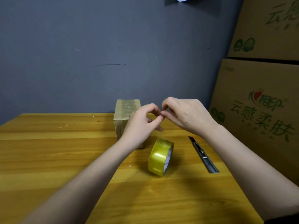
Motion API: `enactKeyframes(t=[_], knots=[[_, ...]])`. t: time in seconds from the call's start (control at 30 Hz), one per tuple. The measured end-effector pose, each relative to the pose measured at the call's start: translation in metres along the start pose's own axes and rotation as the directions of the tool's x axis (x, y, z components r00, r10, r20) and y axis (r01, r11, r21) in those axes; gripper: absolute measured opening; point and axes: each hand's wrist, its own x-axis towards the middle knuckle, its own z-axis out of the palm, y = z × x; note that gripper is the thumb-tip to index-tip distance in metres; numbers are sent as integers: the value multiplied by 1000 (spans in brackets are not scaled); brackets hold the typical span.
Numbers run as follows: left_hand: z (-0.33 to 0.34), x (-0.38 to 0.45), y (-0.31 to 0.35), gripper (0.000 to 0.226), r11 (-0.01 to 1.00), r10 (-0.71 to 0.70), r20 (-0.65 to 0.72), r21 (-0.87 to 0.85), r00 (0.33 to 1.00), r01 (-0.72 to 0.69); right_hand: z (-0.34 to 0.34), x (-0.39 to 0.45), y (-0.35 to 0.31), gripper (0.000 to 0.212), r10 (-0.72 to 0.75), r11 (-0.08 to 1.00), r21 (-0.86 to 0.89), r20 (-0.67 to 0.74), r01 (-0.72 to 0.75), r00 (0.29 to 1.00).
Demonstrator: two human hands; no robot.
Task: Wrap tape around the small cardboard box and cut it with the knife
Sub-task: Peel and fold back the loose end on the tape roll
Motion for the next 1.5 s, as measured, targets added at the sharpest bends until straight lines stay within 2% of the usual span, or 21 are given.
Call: enactKeyframes(t=[0.1, 0.17, 0.23, 0.3, 0.37, 0.43, 0.53, 0.63, 0.83, 1.0, 1.07, 1.2, 1.33, 1.5], knots=[[2, 2, 1, 18, 1000, 3, -5, 6, 1000, -3, 0, -5, -4, 28, 70, 997, -14, -39, -71, 997], [2, 2, 2, 15, 1000, 2, -7, 8, 1000, -2, 1, -11, -6, 31, 179, 983, -22, -61, -181, 982], [3, 2, 2, 11, 1000, -6, -13, 3, 1000, 6, 3, -17, -7, 37, 323, 946, 6, -66, -323, 944], [3, 1, 2, 6, 1000, -24, -26, -8, 999, 24, 6, -25, -7, 36, 448, 889, 131, -48, -439, 893], [2, 0, 0, 7, 999, -31, -43, -8, 999, 31, 10, -31, -8, 27, 552, 763, 385, 30, -519, 833], [1, 0, 0, 7, 1000, -28, -49, -5, 998, 28, 16, -33, -10, 16, 595, 577, 600, 157, -555, 788], [-2, -1, 1, 7, 1000, -26, -51, 7, 998, 27, 20, -32, -11, 2, 604, 361, 742, 275, -565, 748], [-5, -2, 3, 9, 999, -33, -46, 40, 998, 35, 20, -30, -13, 5, 607, 266, 782, 318, -563, 729], [-9, -1, 3, 12, 990, -61, -93, 122, 994, 73, 16, -28, -18, 4, 602, 235, 794, 333, -560, 726], [-9, 0, 3, 15, 967, -39, -163, 244, 986, 79, 14, -28, -23, 5, 624, 281, 779, 296, -560, 724], [-10, 0, 5, 14, 961, -23, -166, 268, 986, 67, 13, -28, -24, 14, 642, 263, 792, 282, -550, 713], [-12, 2, 10, 15, 978, -126, -139, 150, 982, 146, 13, -28, -27, 26, 676, 278, 797, 235, -537, 698], [-10, 4, 16, 21, 971, -240, -75, -28, 968, 238, 15, -32, -31, 18, 697, 257, 826, 200, -502, 688], [-6, 7, 19, 24, 949, -308, -69, -84, 949, 303, 17, -34, -36, 8, 687, 237, 858, 184, -456, 703]])
